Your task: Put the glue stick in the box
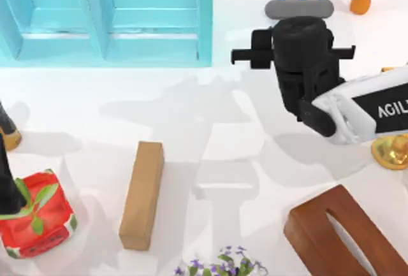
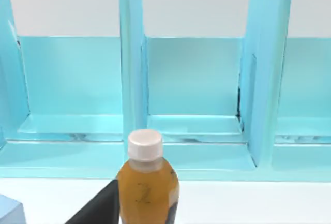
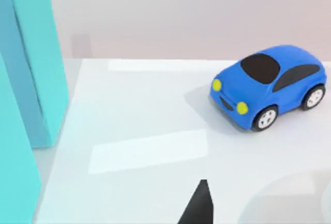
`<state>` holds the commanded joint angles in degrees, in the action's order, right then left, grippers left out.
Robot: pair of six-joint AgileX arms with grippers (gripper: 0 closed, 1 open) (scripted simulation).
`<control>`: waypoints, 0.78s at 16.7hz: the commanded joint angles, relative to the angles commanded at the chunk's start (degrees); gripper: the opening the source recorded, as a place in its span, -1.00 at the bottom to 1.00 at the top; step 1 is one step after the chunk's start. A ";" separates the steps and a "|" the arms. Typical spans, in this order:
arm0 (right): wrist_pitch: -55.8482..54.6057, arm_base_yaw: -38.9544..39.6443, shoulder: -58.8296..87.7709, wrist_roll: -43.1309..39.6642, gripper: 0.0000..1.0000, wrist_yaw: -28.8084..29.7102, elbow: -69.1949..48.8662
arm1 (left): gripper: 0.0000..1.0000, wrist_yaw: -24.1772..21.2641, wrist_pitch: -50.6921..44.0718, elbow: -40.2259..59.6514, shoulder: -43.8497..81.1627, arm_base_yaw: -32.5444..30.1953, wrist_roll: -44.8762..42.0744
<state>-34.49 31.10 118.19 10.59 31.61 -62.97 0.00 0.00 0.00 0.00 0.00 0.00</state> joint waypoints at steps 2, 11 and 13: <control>0.00 0.00 0.00 0.00 -1.00 0.00 0.00 | 1.00 0.00 0.00 0.00 0.00 0.00 0.00; 8.32 -9.65 -2.41 -15.50 -1.00 -11.26 -6.78 | 1.00 0.00 0.00 0.00 0.00 0.00 0.00; 13.22 -15.05 -3.19 -24.93 -1.00 -18.17 -9.93 | 1.00 0.00 0.00 0.00 0.00 0.00 0.00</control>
<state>-21.27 16.05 115.00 -14.33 13.44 -72.90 0.00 0.00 0.00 0.00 0.00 0.00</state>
